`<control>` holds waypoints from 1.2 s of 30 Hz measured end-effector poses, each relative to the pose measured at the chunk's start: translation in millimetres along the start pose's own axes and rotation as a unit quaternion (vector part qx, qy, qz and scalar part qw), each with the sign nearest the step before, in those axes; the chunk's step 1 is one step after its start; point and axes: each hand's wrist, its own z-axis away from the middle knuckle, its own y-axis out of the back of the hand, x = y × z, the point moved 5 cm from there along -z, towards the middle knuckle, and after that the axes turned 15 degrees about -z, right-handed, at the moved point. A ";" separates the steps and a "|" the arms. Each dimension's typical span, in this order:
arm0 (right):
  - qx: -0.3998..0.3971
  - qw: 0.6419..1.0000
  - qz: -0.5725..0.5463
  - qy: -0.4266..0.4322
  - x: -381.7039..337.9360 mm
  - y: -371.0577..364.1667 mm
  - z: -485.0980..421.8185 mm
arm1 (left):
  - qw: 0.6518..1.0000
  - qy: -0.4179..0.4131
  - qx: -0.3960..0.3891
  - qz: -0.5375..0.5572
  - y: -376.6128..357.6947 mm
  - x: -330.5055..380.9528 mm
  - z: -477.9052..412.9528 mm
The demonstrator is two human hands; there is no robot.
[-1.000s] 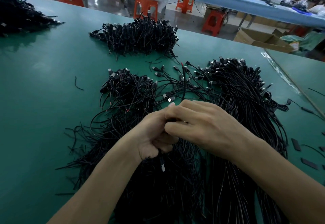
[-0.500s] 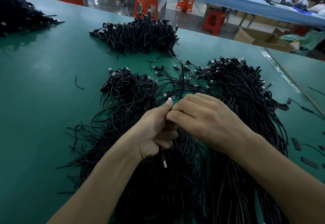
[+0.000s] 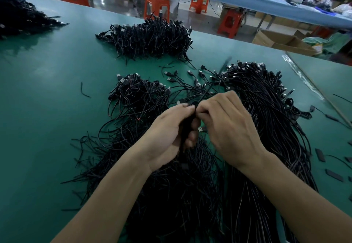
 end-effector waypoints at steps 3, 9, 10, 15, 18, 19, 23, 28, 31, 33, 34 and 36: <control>0.029 0.992 -0.070 -0.103 7.9 1.5 5.7 | 0.997 -0.054 -0.005 -0.055 2.0 4.8 3.7; 0.079 0.942 -0.226 -0.235 11.4 -3.4 17.0 | 0.889 -0.219 0.133 -0.379 14.0 16.0 4.3; 0.089 0.927 -0.263 -0.250 11.1 -5.2 17.8 | 0.865 -0.253 0.152 -0.405 12.8 17.5 6.5; 0.137 0.801 -0.453 -0.367 16.7 -12.7 18.5 | 0.771 -0.378 0.190 -0.476 5.0 24.1 14.8; 0.133 0.790 -0.484 -0.352 16.7 -9.5 16.1 | 0.782 -0.394 0.198 -0.441 8.0 24.8 15.9; 0.128 0.795 -0.485 -0.341 16.0 -8.3 15.3 | 0.795 -0.393 0.202 -0.417 9.3 24.4 15.8; 0.113 0.827 -0.456 -0.309 13.9 -5.2 12.7 | 0.864 -0.347 0.200 -0.307 13.4 21.1 13.3; 0.082 0.890 -0.381 -0.237 8.9 5.5 8.3 | 0.927 -0.207 0.124 -0.288 17.5 10.7 2.6; 0.053 0.924 -0.314 -0.213 10.1 8.3 7.1 | 0.930 -0.194 0.087 -0.299 13.5 6.3 -1.8; 0.044 0.938 -0.274 -0.207 10.5 8.7 7.8 | 0.925 -0.202 0.094 -0.308 13.0 6.0 -2.5; 0.040 0.940 -0.262 -0.215 11.2 7.6 8.9 | 0.922 -0.201 0.105 -0.315 13.7 5.6 -2.6; 0.033 0.933 -0.263 -0.242 13.4 3.4 13.2 | 0.908 -0.207 0.135 -0.340 16.0 5.9 -1.7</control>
